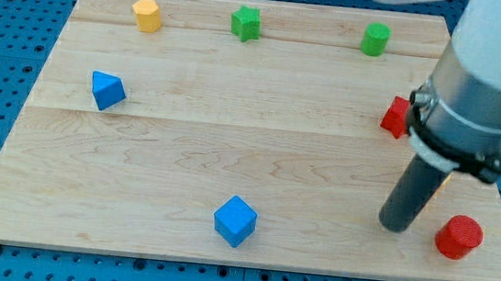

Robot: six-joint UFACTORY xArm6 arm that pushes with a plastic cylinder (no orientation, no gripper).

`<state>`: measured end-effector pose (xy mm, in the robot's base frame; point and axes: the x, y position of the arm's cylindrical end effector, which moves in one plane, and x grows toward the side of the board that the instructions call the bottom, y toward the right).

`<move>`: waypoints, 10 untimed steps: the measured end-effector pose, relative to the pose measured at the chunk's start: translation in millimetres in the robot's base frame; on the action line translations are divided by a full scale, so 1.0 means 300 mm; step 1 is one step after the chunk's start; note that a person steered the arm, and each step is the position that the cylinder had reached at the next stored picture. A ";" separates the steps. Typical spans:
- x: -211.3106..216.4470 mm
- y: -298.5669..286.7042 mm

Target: Push the blue cube towards the top of red star

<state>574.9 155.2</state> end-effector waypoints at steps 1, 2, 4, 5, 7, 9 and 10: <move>0.147 -0.002; 0.145 -0.127; 0.099 -0.448; -0.064 -0.547; -0.075 -0.531; 0.145 -0.483; 0.044 -0.666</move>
<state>588.2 -44.7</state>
